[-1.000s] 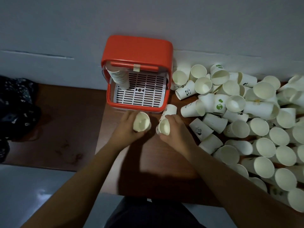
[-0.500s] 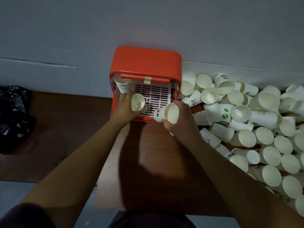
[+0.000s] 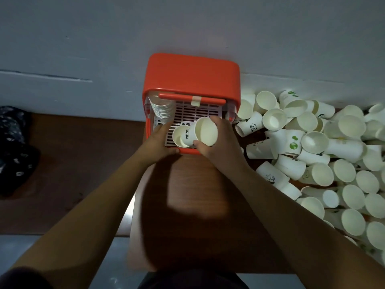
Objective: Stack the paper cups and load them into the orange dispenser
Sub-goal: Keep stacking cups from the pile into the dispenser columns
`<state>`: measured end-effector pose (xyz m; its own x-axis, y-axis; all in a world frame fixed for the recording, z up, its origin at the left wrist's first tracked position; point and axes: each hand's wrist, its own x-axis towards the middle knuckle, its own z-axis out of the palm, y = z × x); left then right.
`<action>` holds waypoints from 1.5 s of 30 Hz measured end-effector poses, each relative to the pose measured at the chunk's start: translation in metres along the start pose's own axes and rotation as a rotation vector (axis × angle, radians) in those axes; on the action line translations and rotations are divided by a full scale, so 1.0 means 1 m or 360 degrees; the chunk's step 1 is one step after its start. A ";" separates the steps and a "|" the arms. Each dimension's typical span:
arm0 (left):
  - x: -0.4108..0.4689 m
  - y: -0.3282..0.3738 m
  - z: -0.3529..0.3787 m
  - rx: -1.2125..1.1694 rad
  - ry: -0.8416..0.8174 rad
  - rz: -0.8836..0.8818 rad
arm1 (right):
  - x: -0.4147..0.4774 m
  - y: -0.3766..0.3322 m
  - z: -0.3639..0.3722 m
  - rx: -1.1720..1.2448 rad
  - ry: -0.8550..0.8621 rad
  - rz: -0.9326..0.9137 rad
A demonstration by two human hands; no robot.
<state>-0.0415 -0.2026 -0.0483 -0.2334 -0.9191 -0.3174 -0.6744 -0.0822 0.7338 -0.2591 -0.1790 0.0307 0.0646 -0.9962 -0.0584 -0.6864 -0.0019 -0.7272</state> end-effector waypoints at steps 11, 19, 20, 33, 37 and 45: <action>-0.010 0.006 -0.007 -0.0571 0.0154 0.0020 | 0.027 0.009 0.059 -0.0282 -0.0435 -0.0216; -0.003 -0.004 0.005 -0.0217 0.0139 0.0128 | 0.027 0.021 0.061 -0.0268 -0.0407 0.0091; -0.005 -0.003 0.005 -0.0200 0.0140 0.0121 | 0.025 0.018 0.060 -0.0245 -0.0398 0.0103; -0.063 0.048 0.077 -0.0351 -0.0135 -0.0039 | -0.075 0.085 -0.032 -0.0279 0.0124 0.0695; -0.052 0.071 0.118 -0.0362 -0.0305 -0.0217 | -0.070 0.102 -0.024 -0.0266 -0.0209 0.0654; -0.034 0.081 0.159 -0.0616 -0.0350 -0.0203 | -0.073 0.123 -0.034 0.0367 -0.0389 0.0841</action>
<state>-0.1991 -0.1170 -0.0735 -0.3366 -0.7923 -0.5089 -0.4061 -0.3655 0.8376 -0.3726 -0.1094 -0.0313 -0.0582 -0.8086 -0.5855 -0.4985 0.5316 -0.6847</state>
